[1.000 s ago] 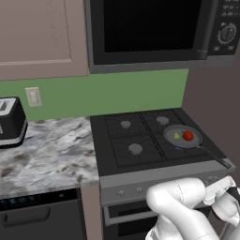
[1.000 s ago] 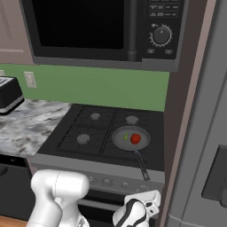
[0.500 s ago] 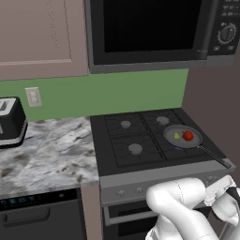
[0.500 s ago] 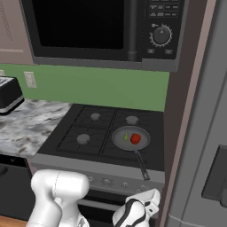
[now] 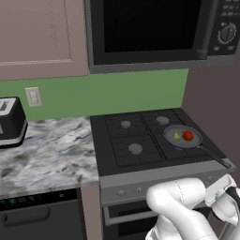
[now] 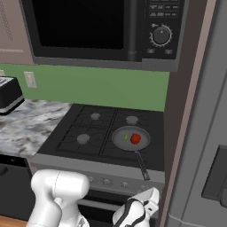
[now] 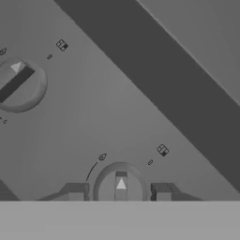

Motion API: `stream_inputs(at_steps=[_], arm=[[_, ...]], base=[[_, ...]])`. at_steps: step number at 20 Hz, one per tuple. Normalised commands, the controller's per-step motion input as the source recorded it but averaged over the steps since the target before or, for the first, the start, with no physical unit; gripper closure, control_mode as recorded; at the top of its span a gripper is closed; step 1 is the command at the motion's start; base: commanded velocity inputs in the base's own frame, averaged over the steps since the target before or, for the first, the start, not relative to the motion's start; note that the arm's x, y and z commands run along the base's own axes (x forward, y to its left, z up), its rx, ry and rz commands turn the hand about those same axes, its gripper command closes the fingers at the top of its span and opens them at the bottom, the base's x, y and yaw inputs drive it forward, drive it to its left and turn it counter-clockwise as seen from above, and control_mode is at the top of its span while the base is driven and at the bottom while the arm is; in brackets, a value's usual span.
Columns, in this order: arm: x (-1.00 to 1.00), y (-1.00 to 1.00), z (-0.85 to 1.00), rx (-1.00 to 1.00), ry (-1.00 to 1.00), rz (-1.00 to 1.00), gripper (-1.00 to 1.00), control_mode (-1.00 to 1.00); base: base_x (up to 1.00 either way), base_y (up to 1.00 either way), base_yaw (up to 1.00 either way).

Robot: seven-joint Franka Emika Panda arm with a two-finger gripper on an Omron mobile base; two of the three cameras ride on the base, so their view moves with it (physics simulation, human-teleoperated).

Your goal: Put the lemon wedge and bell pepper in the pan. Then turn on the front right burner and set the heat to medium.

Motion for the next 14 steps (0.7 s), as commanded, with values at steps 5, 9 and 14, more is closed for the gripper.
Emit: stream_inputs(at_steps=[5, 9, 14], arm=[[0.0, -0.07, 0.0, -0.13, 0.0, 0.0, 1.0, -1.0], [0.0, -0.06, 0.0, -0.14, 0.0, 0.0, 1.0, -1.0], [0.0, -0.05, 0.0, -0.13, 0.0, 0.0, 1.0, -1.0]], base=[[0.0, 0.0, 0.0], [0.0, 0.0, 0.0], [0.0, 0.0, 0.0]])
